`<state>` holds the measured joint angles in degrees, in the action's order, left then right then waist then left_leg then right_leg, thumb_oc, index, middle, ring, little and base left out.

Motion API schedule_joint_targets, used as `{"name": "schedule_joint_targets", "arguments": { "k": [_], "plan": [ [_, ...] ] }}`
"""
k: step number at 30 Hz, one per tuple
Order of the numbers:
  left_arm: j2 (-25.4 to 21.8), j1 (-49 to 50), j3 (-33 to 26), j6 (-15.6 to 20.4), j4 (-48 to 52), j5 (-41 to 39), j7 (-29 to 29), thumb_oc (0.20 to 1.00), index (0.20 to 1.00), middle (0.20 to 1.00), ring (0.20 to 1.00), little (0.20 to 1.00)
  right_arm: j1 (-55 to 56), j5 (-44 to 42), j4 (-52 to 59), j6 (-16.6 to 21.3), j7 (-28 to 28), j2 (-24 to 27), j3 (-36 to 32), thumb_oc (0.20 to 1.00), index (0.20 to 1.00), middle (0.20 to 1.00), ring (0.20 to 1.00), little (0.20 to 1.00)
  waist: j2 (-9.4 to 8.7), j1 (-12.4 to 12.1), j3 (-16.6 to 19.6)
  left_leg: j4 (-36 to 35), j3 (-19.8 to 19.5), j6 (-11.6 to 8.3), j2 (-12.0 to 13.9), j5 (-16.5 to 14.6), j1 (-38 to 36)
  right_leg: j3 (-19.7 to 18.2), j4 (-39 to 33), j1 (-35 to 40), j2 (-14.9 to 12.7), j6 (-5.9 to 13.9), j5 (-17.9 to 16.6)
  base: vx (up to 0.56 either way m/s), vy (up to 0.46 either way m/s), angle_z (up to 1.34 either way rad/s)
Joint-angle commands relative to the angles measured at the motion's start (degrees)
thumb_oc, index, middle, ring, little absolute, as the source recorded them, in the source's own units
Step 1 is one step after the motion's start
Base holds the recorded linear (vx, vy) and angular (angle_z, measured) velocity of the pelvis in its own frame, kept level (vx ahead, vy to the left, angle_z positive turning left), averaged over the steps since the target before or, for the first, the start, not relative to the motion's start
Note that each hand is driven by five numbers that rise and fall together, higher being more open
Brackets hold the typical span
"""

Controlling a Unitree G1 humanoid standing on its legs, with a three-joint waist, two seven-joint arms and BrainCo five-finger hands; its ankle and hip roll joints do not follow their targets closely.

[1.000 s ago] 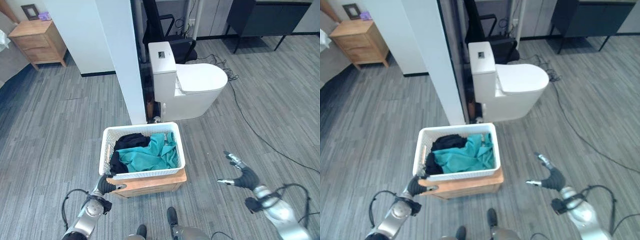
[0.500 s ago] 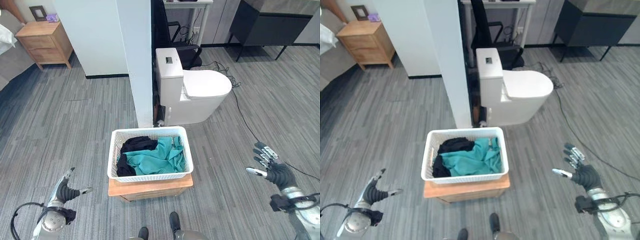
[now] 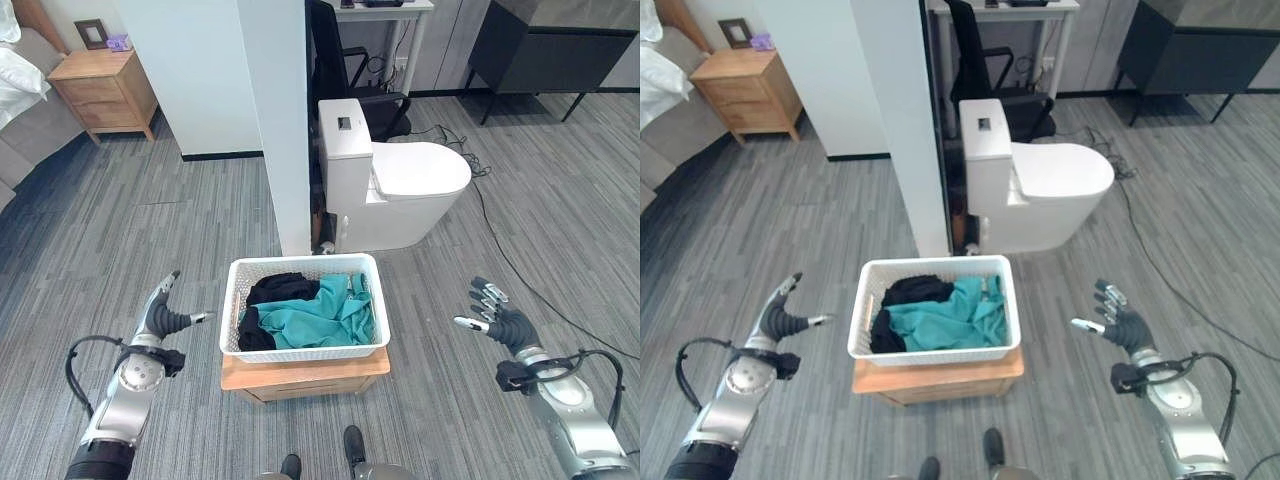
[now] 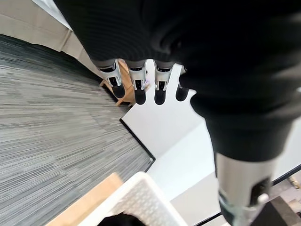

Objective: Grab the laundry basket,head to the washer,open it,put in the laundry and shut it.

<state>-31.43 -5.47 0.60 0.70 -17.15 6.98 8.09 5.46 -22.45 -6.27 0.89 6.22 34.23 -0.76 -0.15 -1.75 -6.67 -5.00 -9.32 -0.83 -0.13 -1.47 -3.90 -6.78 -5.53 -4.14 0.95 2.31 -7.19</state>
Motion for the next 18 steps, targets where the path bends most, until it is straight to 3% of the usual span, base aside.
{"name": "schedule_joint_targets", "arguments": {
  "k": [1, 9, 11, 12, 18],
  "plan": [
    [-3.65, -7.9, 4.16, 0.24, -6.29, -3.12, 1.66, 1.0, 1.0, 1.0, 1.0, 1.0, -3.25, -8.16, -2.7, -0.45, -0.52, 3.02, 0.95, 1.0, 1.0, 1.0, 1.0, 1.0, -2.06, -0.57, 1.46, 0.0, -3.0, -0.98, 1.21, -2.54, 1.89, 0.5, 0.53, 3.14, -4.36, 6.54, 7.75, -0.03, -0.004, 0.05],
    [-2.35, -23.38, 15.04, -0.49, -21.9, -15.14, -0.42, 1.0, 1.0, 1.0, 1.0, 1.0, -16.04, -9.64, -9.31, -3.22, 0.4, 9.24, 12.7, 1.0, 1.0, 1.0, 1.0, 1.0, -1.83, -0.55, -0.25, 0.0, -2.03, -1.76, 1.19, -0.6, 6.04, 0.79, 0.53, -1.26, -4.26, 7.3, 5.62, -0.07, 0.0, 0.01],
    [-1.36, -28.38, 18.16, -0.56, -28.13, -16.23, 0.3, 1.0, 1.0, 1.0, 1.0, 1.0, -19.38, -9.54, -11.64, -3.27, -0.32, 8.93, 14.94, 1.0, 1.0, 1.0, 1.0, 1.0, -1.67, -0.28, -0.64, 0.0, -1.92, -1.9, 1.07, 0.21, 7.63, 0.81, 0.53, -3.0, -4.23, 7.44, 4.94, -0.09, 0.021, -0.04],
    [0.69, -34.77, 21.46, -0.64, -37.05, -18.24, 0.74, 1.0, 1.0, 1.0, 1.0, 1.0, -24.15, -8.92, -15.73, -3.17, -1.55, 8.15, 17.59, 1.0, 1.0, 1.0, 1.0, 1.0, -1.27, 0.18, -0.82, 0.0, -1.62, -1.96, 0.89, 1.13, 9.7, 0.93, 0.53, -5.2, -4.34, 7.74, 4.0, -0.04, 0.031, -0.02],
    [2.4, -41.89, 24.24, -0.81, -49.12, -19.9, 1.61, 1.0, 1.0, 1.0, 1.0, 1.0, -31.4, -5.06, -22.49, -3.2, -4.47, 4.98, 20.63, 1.0, 1.0, 1.0, 1.0, 1.0, -0.52, 1.24, -1.19, 0.0, -0.95, -2.06, 0.23, 2.59, 13.23, 0.97, 0.53, -8.8, -4.51, 8.12, 2.73, -0.02, 0.028, -0.02]
  ]
}}
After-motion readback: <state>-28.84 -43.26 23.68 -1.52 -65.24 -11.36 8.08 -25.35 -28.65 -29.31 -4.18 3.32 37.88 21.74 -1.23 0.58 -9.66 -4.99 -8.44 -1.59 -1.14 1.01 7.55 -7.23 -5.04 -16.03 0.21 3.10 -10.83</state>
